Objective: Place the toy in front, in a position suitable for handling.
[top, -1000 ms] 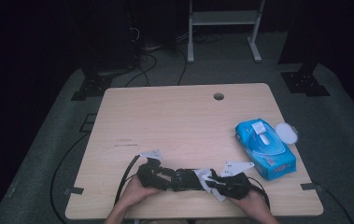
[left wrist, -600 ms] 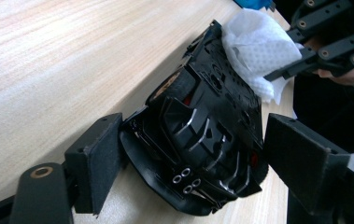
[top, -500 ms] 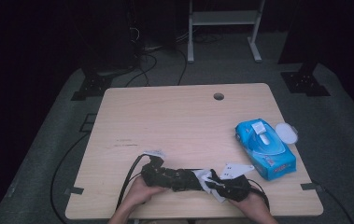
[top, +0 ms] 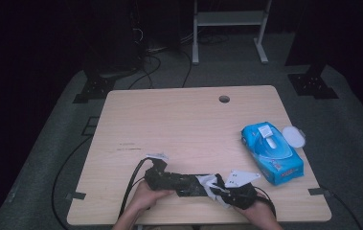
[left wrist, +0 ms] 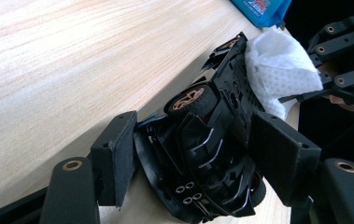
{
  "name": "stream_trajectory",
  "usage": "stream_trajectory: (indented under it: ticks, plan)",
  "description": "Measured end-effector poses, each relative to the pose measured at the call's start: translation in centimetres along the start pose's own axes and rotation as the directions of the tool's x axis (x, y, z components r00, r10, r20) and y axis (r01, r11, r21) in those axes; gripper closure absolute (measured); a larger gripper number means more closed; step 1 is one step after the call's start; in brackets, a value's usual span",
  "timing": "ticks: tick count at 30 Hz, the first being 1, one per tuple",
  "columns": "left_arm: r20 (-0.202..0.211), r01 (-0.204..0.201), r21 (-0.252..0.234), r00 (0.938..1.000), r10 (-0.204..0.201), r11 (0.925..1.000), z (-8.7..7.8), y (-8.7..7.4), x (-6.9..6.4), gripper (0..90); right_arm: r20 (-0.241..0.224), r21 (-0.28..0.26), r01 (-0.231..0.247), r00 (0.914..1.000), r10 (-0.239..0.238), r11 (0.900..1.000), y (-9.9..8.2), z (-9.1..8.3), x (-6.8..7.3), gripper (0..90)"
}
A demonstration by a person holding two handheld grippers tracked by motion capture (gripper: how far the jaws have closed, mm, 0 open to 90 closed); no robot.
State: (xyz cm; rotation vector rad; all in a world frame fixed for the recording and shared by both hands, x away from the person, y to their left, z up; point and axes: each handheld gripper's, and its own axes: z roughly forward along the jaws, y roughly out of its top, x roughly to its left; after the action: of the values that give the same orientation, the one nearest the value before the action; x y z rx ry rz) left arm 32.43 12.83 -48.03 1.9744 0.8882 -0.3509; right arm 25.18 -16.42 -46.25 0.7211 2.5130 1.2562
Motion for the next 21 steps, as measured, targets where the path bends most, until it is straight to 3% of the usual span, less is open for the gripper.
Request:
stream_trajectory:
  ticks: [5, 8, 16, 21]
  plan:
    - [0.013, -0.052, -0.018, 0.9986, 0.052, 0.9985, -0.2, 0.0, -0.3, 39.2, 0.026, -0.002, -0.004, 0.9996, 0.004, 1.0000, 0.0, -0.2, -0.6, 81.9]
    - [0.031, -0.074, -0.017, 0.9967, 0.074, 0.9971, 0.1, -0.1, -0.7, 42.9, 0.035, -0.012, -0.035, 0.9988, 0.035, 0.9993, 0.0, -0.4, -1.1, 81.9]
    - [0.045, -0.037, -0.011, 0.9983, 0.037, 0.9993, 0.6, -0.4, -0.5, 41.2, 0.041, -0.015, -0.011, 0.9991, 0.011, 0.9998, -0.3, -0.1, -0.6, 83.4]
    - [0.063, -0.039, -0.009, 0.9972, 0.040, 0.9992, 1.4, -0.4, -1.0, 38.2, 0.032, -0.028, -0.035, 0.9988, 0.036, 0.9990, -0.6, -0.2, -0.6, 84.2]
